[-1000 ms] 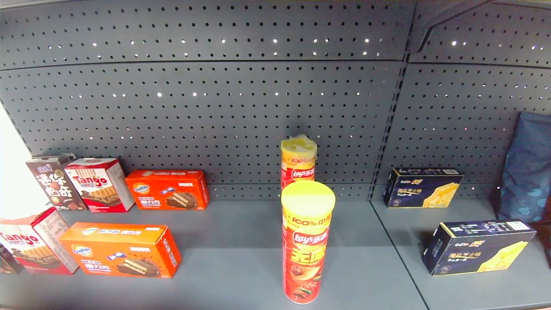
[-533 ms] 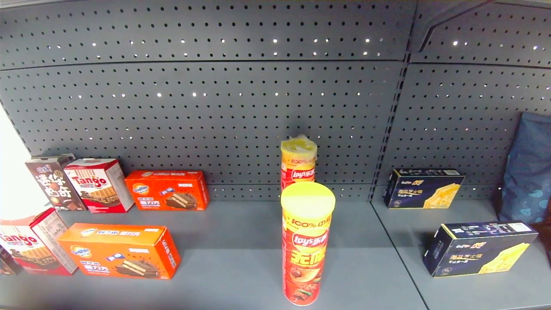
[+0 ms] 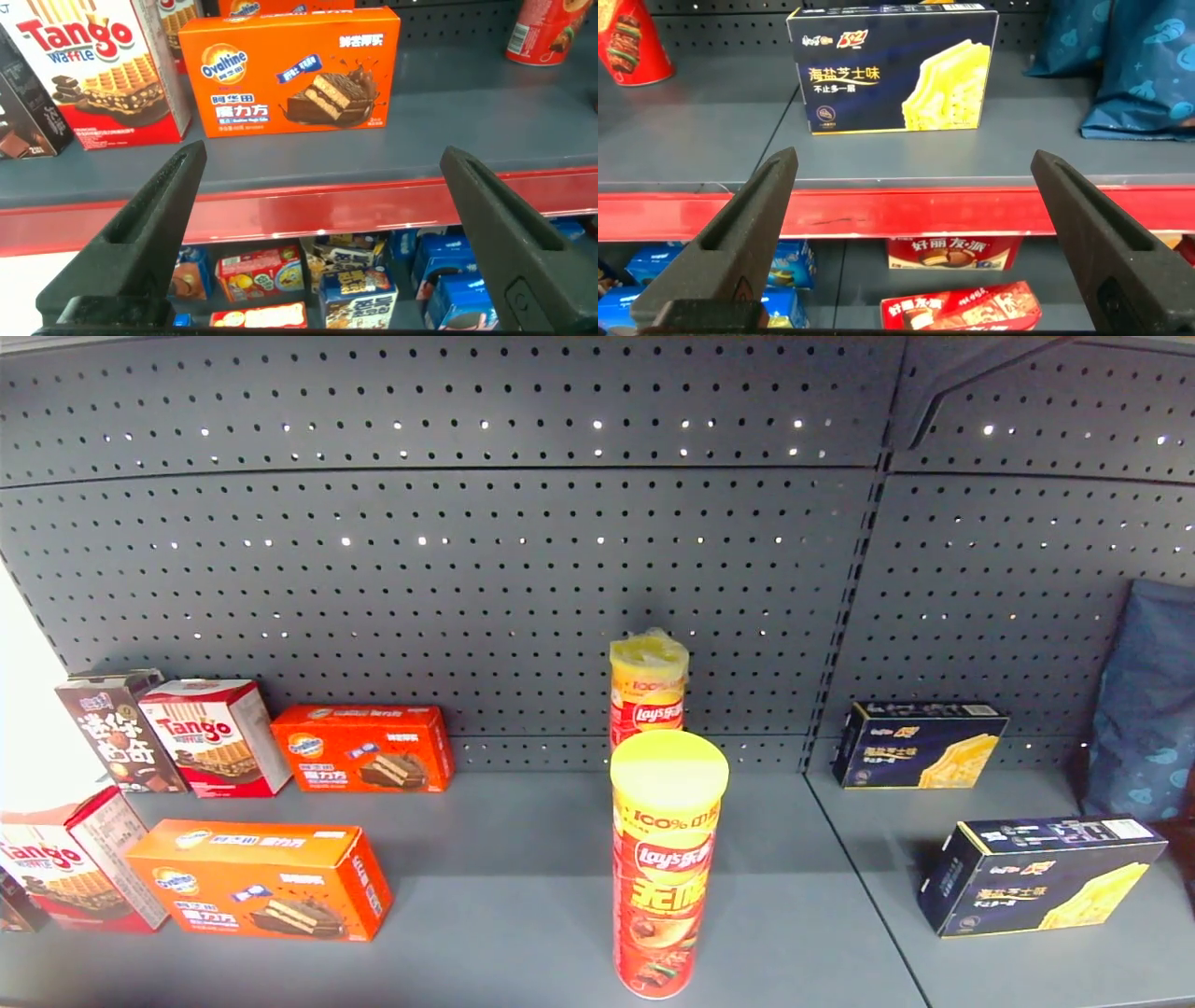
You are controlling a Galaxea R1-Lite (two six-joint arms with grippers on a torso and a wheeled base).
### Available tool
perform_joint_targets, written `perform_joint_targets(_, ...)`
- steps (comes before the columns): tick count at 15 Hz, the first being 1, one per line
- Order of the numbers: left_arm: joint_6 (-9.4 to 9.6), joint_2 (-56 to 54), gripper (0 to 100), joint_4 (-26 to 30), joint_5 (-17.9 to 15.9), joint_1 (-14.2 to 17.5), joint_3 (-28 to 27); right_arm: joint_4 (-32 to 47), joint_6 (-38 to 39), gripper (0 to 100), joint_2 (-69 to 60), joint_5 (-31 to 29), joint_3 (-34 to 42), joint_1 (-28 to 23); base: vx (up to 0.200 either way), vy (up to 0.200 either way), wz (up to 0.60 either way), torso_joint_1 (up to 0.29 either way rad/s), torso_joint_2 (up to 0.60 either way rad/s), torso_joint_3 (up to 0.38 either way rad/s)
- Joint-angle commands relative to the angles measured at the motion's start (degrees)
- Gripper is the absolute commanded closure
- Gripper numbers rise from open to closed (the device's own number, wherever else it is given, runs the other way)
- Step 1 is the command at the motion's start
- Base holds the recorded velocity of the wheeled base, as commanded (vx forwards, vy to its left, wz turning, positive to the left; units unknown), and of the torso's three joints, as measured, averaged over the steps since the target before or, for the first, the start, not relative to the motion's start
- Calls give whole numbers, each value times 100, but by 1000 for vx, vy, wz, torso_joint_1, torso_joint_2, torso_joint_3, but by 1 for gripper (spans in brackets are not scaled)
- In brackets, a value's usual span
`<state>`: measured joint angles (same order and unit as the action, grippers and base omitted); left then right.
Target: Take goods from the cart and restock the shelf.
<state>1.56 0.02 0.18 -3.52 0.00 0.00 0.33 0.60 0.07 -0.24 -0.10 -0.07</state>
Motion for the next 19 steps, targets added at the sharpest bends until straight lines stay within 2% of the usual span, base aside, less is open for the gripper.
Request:
perform_joint_targets(1,2,-2,0,-1,10,0,0,2,2,0,1,-2,1,-1,0,0,0,0,0,0)
perform_joint_targets(19,2,-2,0,-1,1,0,0,2,2,0,1,-2,1,-1,0,0,0,0,0,0)
